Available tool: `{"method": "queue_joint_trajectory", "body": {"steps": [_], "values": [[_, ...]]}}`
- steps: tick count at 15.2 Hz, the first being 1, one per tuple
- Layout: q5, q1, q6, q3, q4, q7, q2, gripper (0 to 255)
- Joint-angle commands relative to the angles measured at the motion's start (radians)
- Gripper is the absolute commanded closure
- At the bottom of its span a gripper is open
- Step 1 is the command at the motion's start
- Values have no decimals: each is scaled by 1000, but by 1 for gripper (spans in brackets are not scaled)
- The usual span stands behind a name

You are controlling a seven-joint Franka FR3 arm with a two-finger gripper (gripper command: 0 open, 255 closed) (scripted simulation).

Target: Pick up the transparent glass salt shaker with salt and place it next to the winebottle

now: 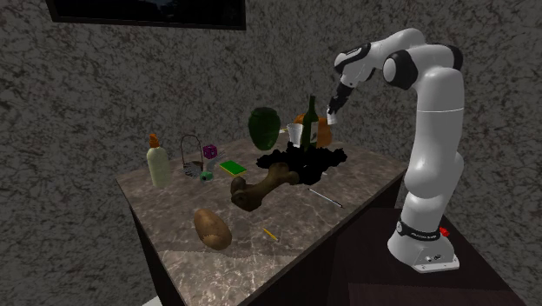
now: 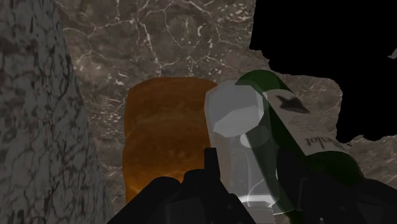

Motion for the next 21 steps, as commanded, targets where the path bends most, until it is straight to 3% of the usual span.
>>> {"method": "queue_joint_trajectory", "body": {"steps": [1,21], "values": [[8,0,23,2,-21,-12,4,255],[145,-22,219,44,-160,-152,104,255]]}}
